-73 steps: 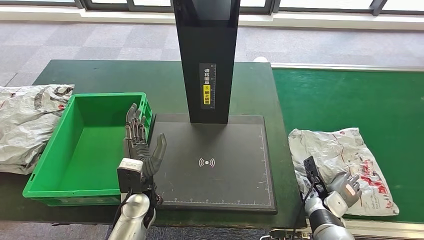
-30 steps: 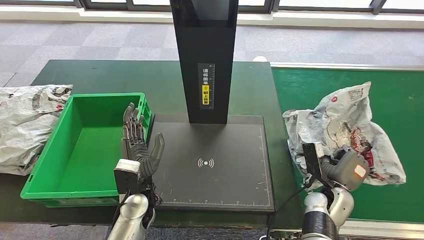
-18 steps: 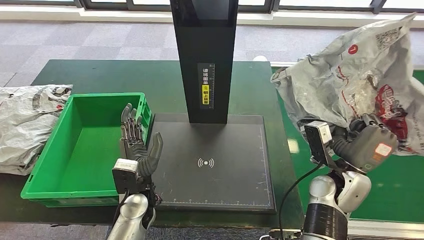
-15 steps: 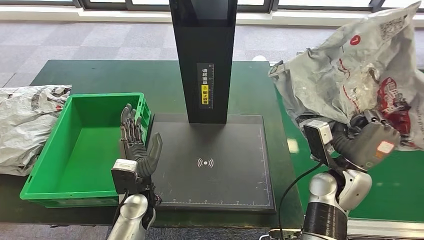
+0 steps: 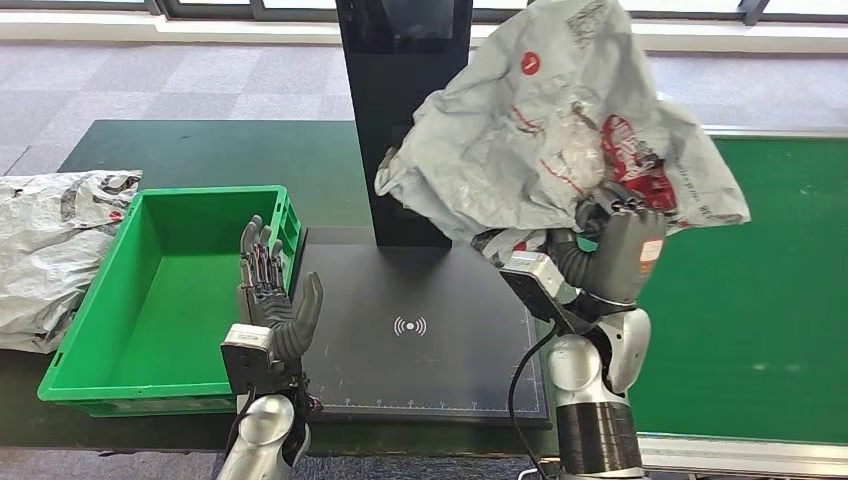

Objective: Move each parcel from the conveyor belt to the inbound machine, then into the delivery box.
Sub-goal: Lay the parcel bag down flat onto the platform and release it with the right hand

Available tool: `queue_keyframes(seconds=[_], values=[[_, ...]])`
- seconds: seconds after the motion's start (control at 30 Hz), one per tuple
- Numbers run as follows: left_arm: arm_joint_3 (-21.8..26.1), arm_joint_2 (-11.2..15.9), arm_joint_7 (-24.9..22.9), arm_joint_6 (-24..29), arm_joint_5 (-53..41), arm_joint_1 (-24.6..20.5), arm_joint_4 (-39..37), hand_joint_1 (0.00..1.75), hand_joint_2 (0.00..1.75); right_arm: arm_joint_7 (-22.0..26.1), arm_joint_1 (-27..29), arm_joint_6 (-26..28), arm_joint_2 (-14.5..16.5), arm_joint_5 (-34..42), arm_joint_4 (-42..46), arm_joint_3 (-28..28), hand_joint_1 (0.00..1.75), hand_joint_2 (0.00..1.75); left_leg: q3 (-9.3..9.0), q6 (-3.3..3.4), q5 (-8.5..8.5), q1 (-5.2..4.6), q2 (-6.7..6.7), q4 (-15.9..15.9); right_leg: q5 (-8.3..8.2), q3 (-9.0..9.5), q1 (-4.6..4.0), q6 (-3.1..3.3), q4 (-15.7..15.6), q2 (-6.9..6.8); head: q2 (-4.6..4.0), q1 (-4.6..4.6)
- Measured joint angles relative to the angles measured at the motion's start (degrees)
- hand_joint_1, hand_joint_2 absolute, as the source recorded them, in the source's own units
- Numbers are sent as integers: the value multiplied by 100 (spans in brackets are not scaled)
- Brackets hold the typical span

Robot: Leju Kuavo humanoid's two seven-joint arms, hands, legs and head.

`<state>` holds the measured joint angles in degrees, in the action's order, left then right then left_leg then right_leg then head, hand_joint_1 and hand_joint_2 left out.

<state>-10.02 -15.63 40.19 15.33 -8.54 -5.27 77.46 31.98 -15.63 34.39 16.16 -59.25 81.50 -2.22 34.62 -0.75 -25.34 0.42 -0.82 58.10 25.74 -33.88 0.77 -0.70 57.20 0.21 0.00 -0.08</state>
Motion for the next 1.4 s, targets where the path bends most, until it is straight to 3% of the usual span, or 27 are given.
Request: queue_keyframes(seconds=[0.23, 0.6, 0.63, 0.77, 0.9, 1.03, 1.4], values=[[1, 0, 0, -75, -20, -4, -7, 0, 175, -220, 31, -204, -26, -20, -590, -525, 175, 175, 0, -1, 0, 1, 0, 0, 1, 0, -1, 2, 0, -1, 0, 1], [2, 0, 0, -75, -16, -11, -33, 0, 175, -440, 31, -410, -33, -143, -1075, -793, 175, 175, 0, -3, -2, 1, 0, 0, 1, -1, -1, 2, 0, 0, 0, 1], [2, 0, 0, -75, -14, -12, -38, 0, 175, -517, 26, -461, -33, -174, -1142, -811, 168, 175, 0, -3, -2, 1, 0, 0, 1, -1, -1, 2, 0, 0, 0, 1], [2, 0, 0, -62, -9, -11, -47, 0, 175, -844, 3, -528, -35, -272, -1479, -831, 4, 175, 0, -3, -2, 1, -1, 0, 1, -1, -1, 2, 0, -1, 0, 1], [2, 0, 0, -45, -9, -9, -56, 0, 175, -1036, -10, -334, -44, -307, -1788, -814, 0, 175, 0, -3, -2, 1, 0, 0, 1, -1, -1, 2, 0, 0, 0, 1], [1, 0, 0, -5, -10, -9, -57, 0, 175, -1069, -11, -303, -49, -257, -1989, -783, 0, 0, 0, -3, -2, 1, 0, 0, 1, -2, -1, 2, 0, 0, 0, 1], [1, 0, 0, 36, -12, -8, -59, 0, 175, -1155, 3, -323, -55, -199, -2144, -677, 0, 0, 0, -3, -2, 1, 1, 0, 1, -3, -1, 2, 0, 1, 0, 1]])
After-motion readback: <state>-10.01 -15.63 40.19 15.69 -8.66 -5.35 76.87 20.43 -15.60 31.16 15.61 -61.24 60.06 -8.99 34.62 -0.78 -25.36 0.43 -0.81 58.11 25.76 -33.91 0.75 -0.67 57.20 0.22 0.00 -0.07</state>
